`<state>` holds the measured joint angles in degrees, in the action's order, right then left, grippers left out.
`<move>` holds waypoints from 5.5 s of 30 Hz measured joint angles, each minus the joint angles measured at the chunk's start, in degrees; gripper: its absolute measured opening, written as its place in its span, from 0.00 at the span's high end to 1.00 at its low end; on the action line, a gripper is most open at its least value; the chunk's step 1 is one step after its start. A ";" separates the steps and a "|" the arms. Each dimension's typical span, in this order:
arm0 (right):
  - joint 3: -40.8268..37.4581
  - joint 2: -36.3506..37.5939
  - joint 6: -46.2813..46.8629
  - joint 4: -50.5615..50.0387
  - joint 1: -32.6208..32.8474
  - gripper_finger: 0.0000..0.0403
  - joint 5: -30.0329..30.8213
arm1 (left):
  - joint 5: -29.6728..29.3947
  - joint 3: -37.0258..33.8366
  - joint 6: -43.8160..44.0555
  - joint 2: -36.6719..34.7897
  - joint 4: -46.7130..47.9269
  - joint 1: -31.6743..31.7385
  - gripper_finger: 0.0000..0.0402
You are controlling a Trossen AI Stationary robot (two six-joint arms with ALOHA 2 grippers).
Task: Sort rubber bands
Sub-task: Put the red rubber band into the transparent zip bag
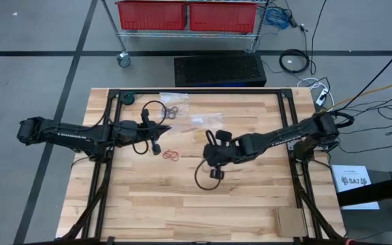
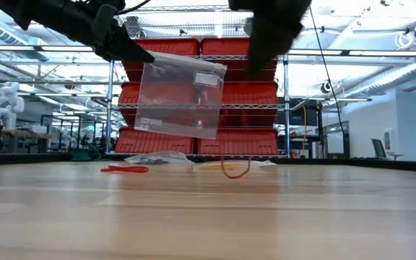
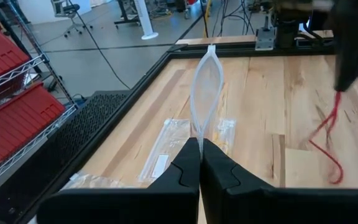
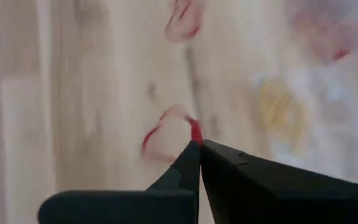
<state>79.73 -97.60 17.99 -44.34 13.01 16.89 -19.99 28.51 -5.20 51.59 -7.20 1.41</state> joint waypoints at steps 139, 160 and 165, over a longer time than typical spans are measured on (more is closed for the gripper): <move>-12.78 -11.91 17.19 22.26 -2.29 0.49 -12.97 | 0.24 0.04 0.36 0.00 0.26 -0.04 1.00; -12.42 -14.74 21.82 22.96 -1.57 0.24 -7.83 | 0.20 0.04 0.37 0.00 0.22 -0.04 1.00; -12.35 -17.48 21.67 24.38 -0.90 0.25 -6.66 | 0.21 0.04 0.36 0.01 0.20 -0.04 1.00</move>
<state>67.38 -115.08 39.66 -19.96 12.11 10.23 -19.78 28.56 -4.84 51.60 -7.00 1.37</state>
